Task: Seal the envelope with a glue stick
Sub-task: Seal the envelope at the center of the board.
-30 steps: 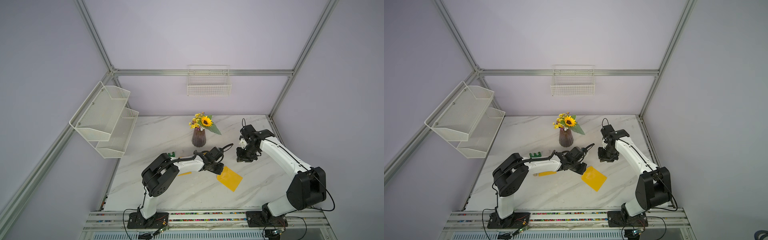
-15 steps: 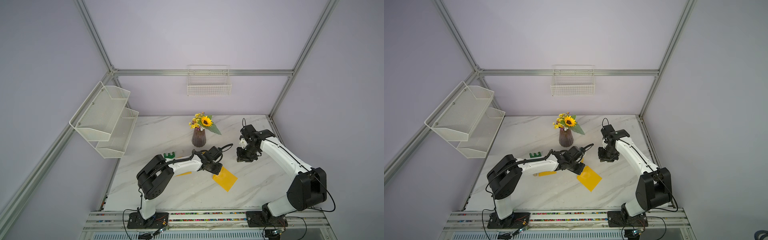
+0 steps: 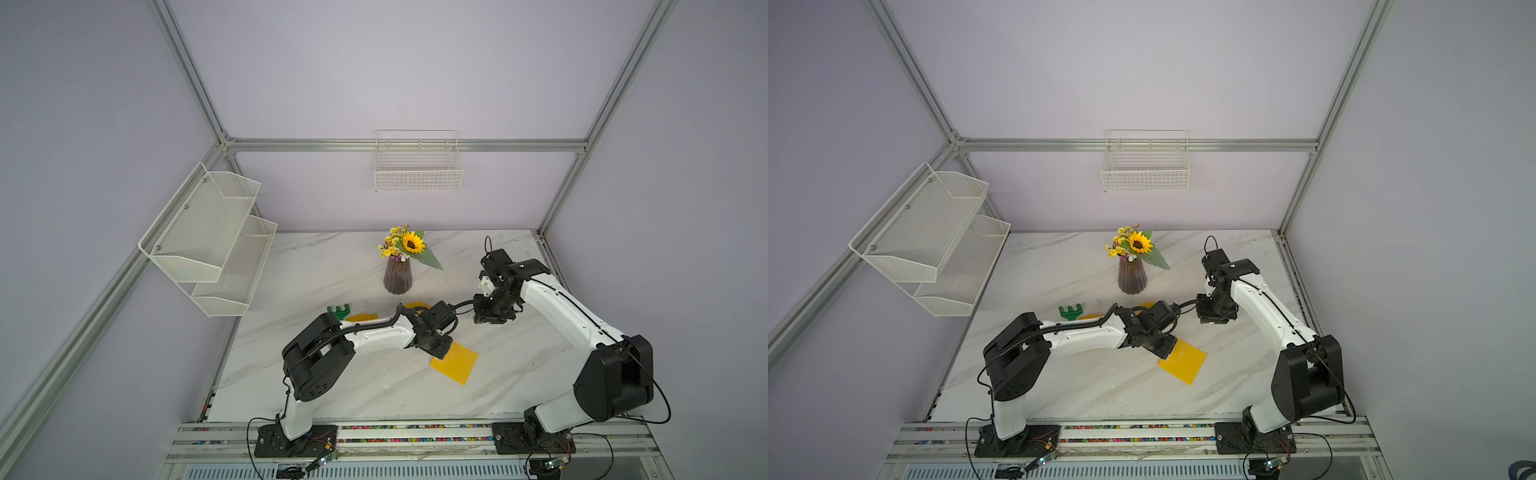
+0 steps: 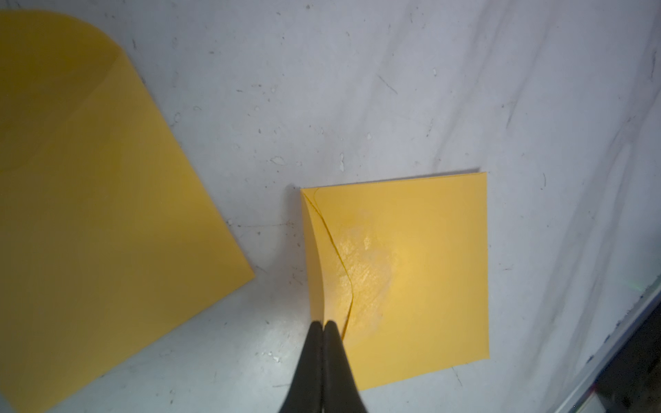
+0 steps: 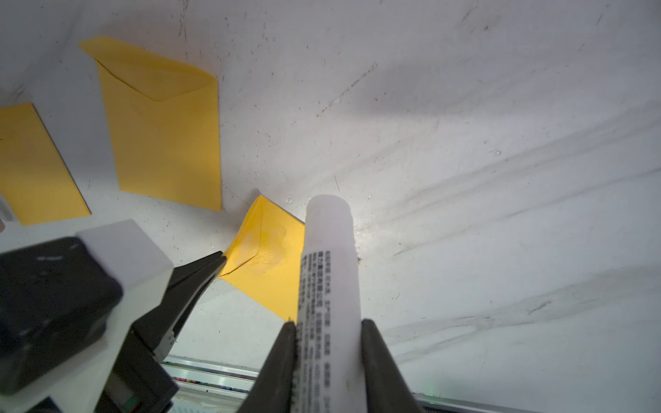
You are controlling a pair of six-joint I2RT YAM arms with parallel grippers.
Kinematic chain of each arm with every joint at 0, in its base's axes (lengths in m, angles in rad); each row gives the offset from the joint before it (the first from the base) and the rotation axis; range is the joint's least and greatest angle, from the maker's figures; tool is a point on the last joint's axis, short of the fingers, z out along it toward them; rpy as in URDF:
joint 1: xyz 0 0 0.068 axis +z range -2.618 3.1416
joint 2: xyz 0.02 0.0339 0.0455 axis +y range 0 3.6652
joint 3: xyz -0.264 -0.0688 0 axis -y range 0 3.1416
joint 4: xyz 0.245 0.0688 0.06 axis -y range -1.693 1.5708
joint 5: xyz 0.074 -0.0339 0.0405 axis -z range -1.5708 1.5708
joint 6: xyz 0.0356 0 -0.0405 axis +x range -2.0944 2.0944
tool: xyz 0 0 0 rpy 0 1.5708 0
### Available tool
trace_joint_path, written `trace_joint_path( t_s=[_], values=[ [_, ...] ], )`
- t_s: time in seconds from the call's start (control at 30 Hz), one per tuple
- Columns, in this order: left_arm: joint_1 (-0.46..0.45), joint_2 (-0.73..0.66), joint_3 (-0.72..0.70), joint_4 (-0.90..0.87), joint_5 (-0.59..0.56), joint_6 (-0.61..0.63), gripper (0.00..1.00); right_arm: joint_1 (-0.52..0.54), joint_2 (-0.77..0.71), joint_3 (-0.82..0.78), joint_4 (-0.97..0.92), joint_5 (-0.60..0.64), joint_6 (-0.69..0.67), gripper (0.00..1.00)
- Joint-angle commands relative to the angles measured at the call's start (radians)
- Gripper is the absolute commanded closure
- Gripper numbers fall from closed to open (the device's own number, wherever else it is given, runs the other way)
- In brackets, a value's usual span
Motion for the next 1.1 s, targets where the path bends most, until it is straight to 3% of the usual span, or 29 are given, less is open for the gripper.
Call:
trace_joint_path(
  t_s=[0.0,0.43,0.6,0.83,1.07],
  values=[
    [-0.01,0.005,0.028,-0.009,-0.009,-0.016,0.97,-0.004,-0.02,-0.009,0.029,-0.002,-0.009,1.0],
    [-0.03,0.051,0.033,0.032,0.044,-0.049,0.93,-0.005,-0.018,0.004,0.032,-0.008,-0.008,1.0],
    [-0.033,0.067,0.023,0.058,0.07,-0.067,0.85,-0.005,-0.026,0.004,0.032,-0.013,-0.006,1.0],
    [-0.03,0.061,-0.056,0.151,0.133,-0.123,0.64,-0.004,-0.036,0.006,0.031,-0.027,-0.006,1.0],
    [-0.01,0.034,-0.137,0.223,0.172,-0.164,0.62,-0.005,-0.052,-0.008,0.032,-0.028,-0.003,1.0]
  ],
)
